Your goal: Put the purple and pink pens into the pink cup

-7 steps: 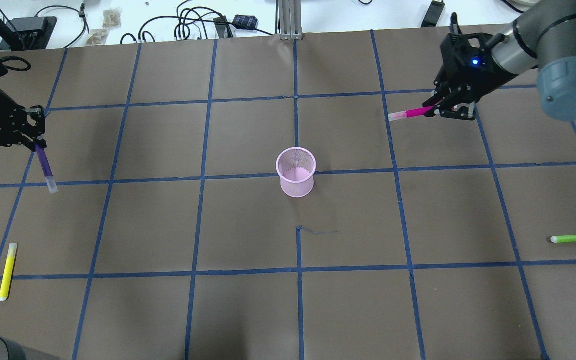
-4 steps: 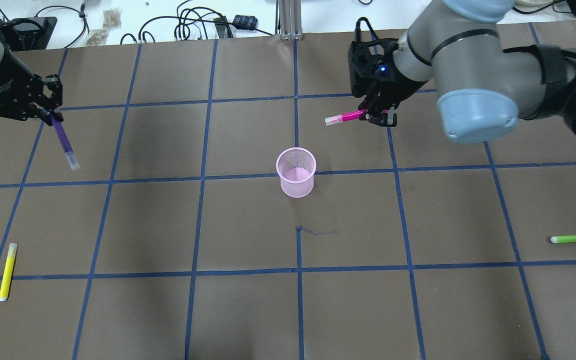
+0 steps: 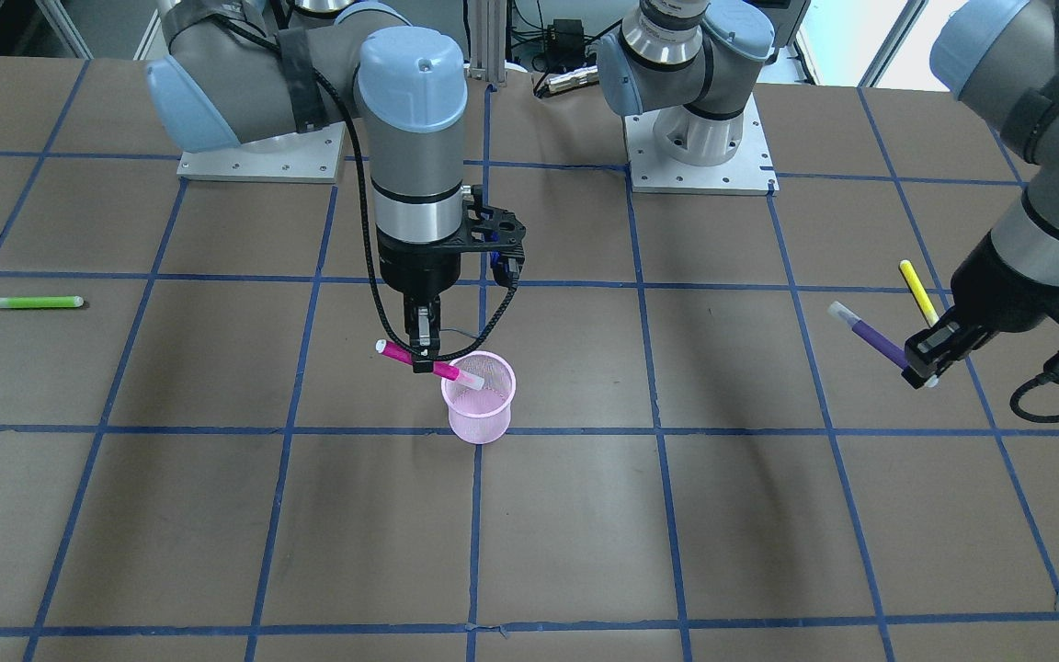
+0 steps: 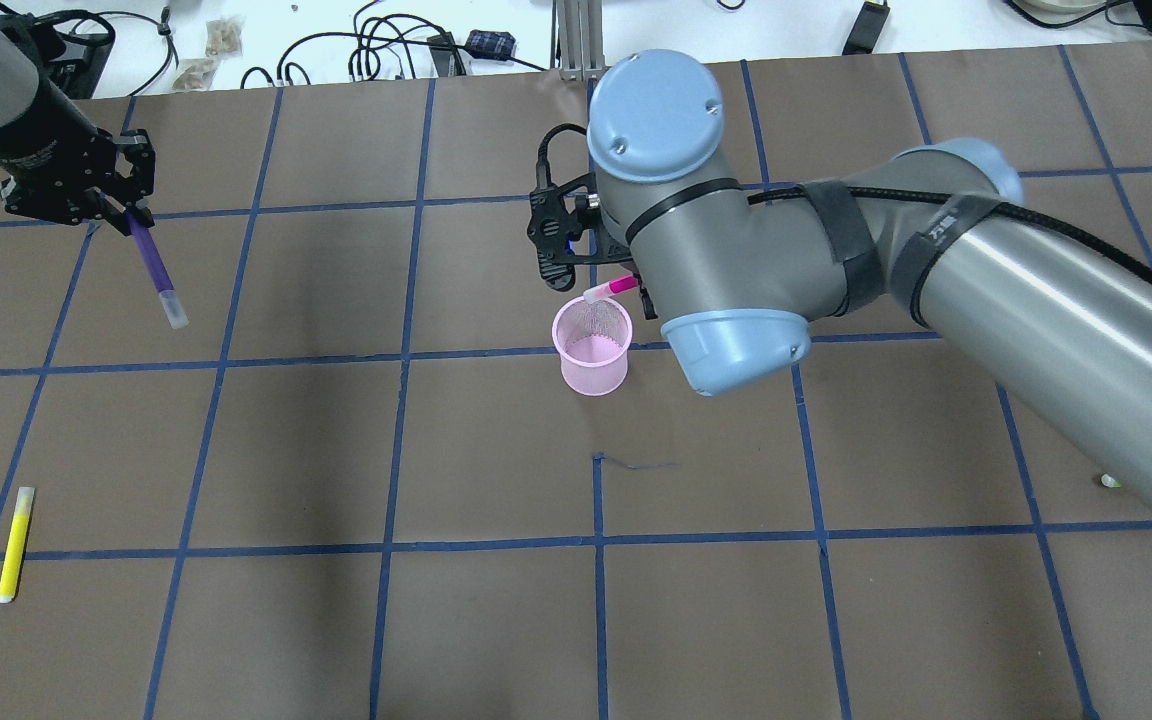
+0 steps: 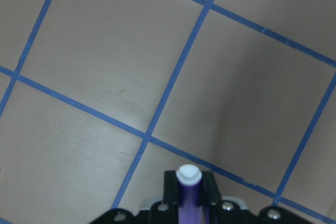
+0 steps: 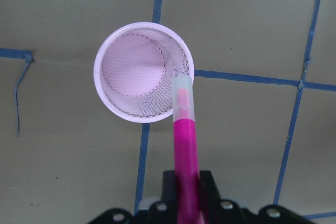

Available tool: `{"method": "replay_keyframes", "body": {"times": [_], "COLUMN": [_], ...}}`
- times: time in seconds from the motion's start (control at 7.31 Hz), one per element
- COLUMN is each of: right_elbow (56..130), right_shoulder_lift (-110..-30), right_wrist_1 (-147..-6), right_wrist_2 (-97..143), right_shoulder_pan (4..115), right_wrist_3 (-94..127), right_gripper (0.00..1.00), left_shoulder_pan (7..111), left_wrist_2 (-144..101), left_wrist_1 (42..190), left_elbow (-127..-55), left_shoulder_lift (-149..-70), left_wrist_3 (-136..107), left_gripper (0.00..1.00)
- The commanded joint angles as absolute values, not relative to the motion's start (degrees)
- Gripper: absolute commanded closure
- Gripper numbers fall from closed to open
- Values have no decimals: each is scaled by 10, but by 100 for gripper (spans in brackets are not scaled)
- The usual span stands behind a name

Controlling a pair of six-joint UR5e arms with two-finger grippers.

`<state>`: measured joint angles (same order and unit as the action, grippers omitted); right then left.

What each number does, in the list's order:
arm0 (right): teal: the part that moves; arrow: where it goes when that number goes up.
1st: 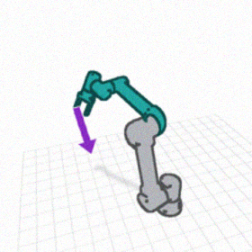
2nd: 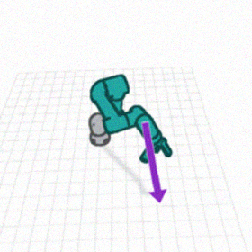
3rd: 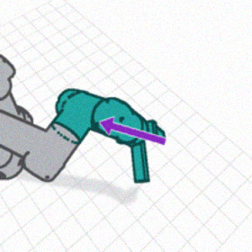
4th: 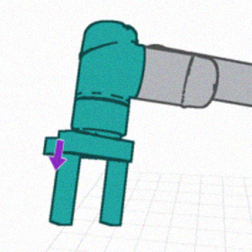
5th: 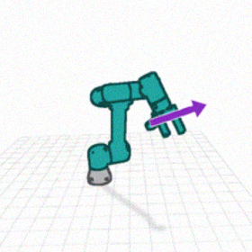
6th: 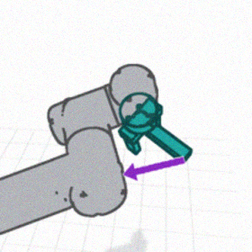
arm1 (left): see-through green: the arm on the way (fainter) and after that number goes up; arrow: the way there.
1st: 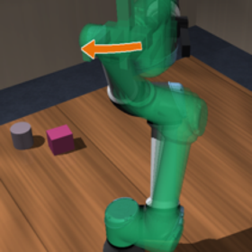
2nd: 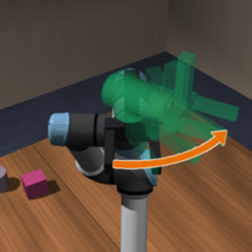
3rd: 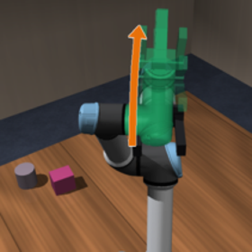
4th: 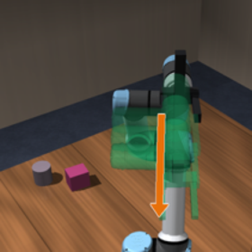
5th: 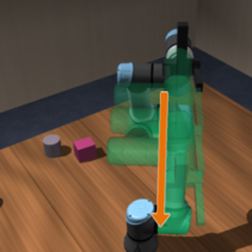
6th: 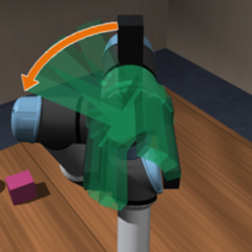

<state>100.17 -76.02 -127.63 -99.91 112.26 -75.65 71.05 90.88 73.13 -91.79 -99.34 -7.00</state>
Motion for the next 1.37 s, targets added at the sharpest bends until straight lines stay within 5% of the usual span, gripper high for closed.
{"method": "replay_keyframes", "body": {"times": [0.0,0.41,0.55,0.68,0.82,1.23], "right_elbow": [1002,1001,1002,1002,1000,983], "right_shoulder_lift": [-737,-704,-701,-700,-700,-721], "right_wrist_1": [-1277,-1310,-1310,-1310,-1311,-1310], "right_wrist_2": [-1045,-1052,-1052,-1049,-1048,-1053], "right_shoulder_pan": [1150,1167,1167,1167,1167,1154], "right_wrist_3": [-748,-751,-751,-749,-752,-754], "right_gripper": [100,98,74,28,2,0], "left_shoulder_pan": [708,709,713,715,716,722], "left_wrist_2": [909,911,909,903,902,901], "left_wrist_1": [731,733,733,731,731,723], "left_elbow": [-922,-922,-923,-922,-922,-919], "left_shoulder_lift": [-993,-996,-995,-995,-994,-988], "left_wrist_3": [-70,-83,-83,-83,-83,-78], "left_gripper": [100,100,100,100,100,100]}}
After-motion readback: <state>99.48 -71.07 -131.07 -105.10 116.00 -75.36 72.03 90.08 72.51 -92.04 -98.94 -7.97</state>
